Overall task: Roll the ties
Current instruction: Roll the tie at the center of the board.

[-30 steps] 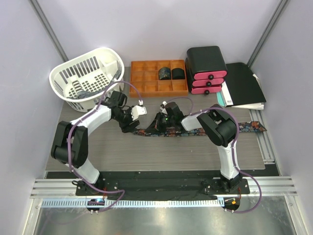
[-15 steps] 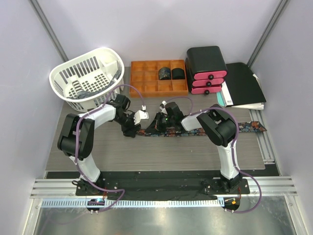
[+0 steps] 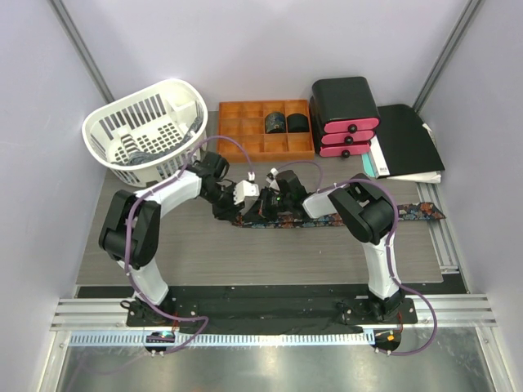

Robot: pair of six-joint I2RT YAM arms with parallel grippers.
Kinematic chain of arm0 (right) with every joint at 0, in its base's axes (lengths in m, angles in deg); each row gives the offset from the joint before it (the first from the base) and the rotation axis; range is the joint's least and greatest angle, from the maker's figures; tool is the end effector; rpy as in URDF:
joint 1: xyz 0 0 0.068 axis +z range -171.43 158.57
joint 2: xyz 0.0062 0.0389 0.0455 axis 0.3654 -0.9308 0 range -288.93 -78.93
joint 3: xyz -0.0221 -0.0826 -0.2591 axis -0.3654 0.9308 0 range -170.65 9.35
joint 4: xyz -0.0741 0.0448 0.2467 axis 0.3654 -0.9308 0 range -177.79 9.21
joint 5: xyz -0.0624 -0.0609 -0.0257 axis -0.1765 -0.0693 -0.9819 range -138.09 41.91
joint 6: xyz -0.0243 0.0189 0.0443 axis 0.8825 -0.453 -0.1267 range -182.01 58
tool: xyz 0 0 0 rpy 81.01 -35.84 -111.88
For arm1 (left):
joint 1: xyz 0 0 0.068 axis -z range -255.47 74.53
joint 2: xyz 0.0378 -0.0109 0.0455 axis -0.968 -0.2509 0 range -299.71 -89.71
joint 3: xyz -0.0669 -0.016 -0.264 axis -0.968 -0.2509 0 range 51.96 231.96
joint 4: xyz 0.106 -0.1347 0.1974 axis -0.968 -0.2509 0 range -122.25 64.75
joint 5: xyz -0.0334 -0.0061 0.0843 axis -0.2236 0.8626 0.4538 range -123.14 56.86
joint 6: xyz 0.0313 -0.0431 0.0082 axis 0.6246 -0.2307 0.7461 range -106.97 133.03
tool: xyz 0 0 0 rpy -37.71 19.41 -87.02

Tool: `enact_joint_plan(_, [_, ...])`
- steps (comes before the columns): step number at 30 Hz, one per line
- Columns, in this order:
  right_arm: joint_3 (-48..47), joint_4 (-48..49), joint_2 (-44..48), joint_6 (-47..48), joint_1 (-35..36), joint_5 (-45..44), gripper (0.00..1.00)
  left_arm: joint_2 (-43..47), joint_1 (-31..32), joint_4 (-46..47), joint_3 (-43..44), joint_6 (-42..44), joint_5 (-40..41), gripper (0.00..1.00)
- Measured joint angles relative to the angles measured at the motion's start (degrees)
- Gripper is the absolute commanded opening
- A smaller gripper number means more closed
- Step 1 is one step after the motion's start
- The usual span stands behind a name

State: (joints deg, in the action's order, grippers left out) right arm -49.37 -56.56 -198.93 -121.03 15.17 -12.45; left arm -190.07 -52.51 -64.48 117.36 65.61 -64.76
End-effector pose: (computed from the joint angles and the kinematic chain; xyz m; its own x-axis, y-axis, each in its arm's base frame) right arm 0.3124 0.2579 0.0940 -0.9845 0.1368 -0.1097 -0.0267 0.5012 0.8649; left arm 0.2976 -0.1463 0.1816 -0.1700 0.8066 -0.5662 0.9854 0.1444 -0.0901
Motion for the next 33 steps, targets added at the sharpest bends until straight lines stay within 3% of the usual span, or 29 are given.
enact_joint_plan(12, [0.28,0.74,-0.04,-1.4,-0.28,0.24,0.02,-4.61,6.38,0.02,5.57,-5.6,2.67,0.28])
enact_joint_plan(18, [0.87,1.49,0.07,-3.1,-0.33,0.46,0.12,-4.92,6.75,0.35,4.81,-5.95,5.53,0.28])
enact_joint_plan(26, [1.33,-2.08,2.01,-2.95,-1.29,1.4,0.17,-4.92,7.21,1.77,3.28,-6.78,6.29,0.29])
enact_joint_plan(33, [2.05,-4.13,5.31,-2.38,-3.1,3.74,0.31,-4.92,7.39,2.05,3.23,-7.17,6.73,0.32])
